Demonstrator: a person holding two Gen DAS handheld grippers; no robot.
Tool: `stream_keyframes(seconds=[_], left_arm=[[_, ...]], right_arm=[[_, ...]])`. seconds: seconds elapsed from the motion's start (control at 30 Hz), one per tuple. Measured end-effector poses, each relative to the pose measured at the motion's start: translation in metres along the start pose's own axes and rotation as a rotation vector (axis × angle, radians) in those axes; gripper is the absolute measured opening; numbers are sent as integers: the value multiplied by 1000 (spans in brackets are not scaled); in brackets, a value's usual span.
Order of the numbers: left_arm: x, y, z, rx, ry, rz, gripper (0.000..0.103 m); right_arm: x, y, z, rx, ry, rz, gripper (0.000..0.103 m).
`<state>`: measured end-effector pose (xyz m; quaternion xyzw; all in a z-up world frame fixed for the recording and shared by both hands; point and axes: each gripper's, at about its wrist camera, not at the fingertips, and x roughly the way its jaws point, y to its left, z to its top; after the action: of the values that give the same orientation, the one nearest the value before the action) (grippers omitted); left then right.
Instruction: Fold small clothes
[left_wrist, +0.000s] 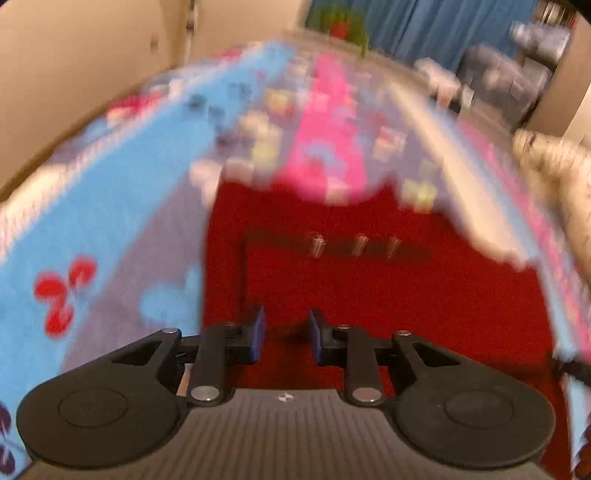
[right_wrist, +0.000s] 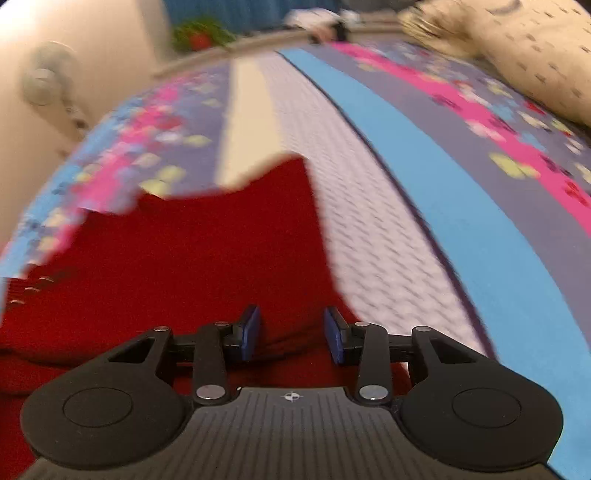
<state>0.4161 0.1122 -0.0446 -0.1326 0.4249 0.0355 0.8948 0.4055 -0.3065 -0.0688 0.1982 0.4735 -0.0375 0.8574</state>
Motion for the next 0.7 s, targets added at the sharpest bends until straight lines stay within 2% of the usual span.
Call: stream_keyframes(seconds=[0.07,0.1,0.13,0.17,0.23,0.27,0.3,0.37,0.47,0.6,0.7], left_arm=[[-16,-11,-1,67,-48,13,29],[-24,-17,-2,105,-84,0,35],[-32,-23,-6,152,-125,-16,41],[-33,-27,-11,188,-117,-3,55],[-32,-28,-23,198,-15,30,56],[-39,-25,-29,181,-6,29,56],[-51,-24,-36,176,-21,17,57],[-84,-32,-45,232,-80,8,60],[-137,-39,-63,300,-182,5,83],[-196,-45,-104,392,-270,-2,86],[-228,-41,-143,435,-299,5,88]], right_arm=[[-11,1,5,13,-43,53,41],[-11,3,3,-32,-62,61,46],[-4,4,-1,-65,-34,21,47],[3,2,-6,-47,2,2,47],[-3,-2,-8,21,9,21,47],[-11,-1,-8,43,9,44,47],[-20,2,-8,54,-4,77,47],[-46,7,-12,33,-33,136,47],[-88,11,-19,-27,-92,196,48],[-148,5,-38,-35,-185,201,48],[-182,-4,-61,-48,-211,200,48]])
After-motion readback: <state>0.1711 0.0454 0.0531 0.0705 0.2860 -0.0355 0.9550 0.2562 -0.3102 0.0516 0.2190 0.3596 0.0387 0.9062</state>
